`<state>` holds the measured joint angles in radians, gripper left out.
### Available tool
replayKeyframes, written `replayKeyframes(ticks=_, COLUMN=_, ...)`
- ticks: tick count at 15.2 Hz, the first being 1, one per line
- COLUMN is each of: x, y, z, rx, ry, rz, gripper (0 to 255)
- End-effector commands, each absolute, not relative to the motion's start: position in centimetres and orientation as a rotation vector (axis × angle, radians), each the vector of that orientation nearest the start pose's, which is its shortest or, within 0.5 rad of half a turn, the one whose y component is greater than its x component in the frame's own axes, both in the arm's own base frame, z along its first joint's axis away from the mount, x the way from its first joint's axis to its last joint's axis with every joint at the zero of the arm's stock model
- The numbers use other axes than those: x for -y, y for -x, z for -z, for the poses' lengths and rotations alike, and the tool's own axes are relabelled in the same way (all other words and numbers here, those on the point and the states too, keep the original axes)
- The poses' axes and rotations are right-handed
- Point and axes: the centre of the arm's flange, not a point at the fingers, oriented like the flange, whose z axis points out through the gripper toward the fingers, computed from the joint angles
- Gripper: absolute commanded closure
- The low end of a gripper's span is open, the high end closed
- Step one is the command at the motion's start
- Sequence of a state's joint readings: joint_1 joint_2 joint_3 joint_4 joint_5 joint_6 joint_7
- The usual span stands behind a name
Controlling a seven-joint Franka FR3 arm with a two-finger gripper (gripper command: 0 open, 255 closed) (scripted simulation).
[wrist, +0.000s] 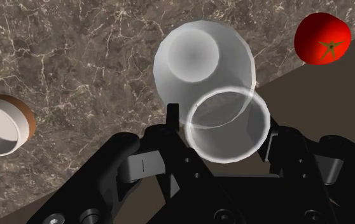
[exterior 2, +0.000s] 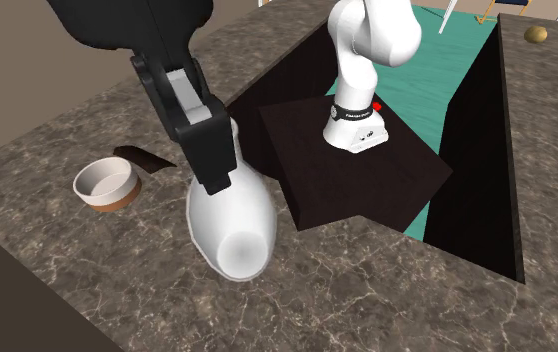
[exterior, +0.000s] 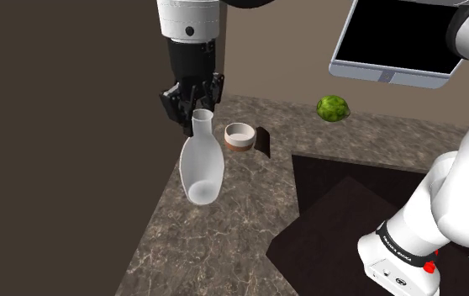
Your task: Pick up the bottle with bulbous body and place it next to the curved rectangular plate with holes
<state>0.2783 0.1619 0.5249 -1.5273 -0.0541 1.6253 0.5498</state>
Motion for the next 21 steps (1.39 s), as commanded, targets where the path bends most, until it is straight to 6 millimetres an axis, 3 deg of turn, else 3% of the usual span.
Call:
replayKeyframes(ticks=1, x=-41.2, y=-43.6, z=-57.7, rx=0.398, ry=3.121, rz=-0.078, gripper=255)
replayKeyframes(ticks=4, x=-41.2, y=-43.6, z=-59.0, rx=0.398, ry=3.121, rz=-0.078, gripper=255)
replayKeyframes(ticks=21, x=-20.8, y=-52.9, z=-59.1, rx=0.398, ry=3.121, rz=-0.078, gripper=255)
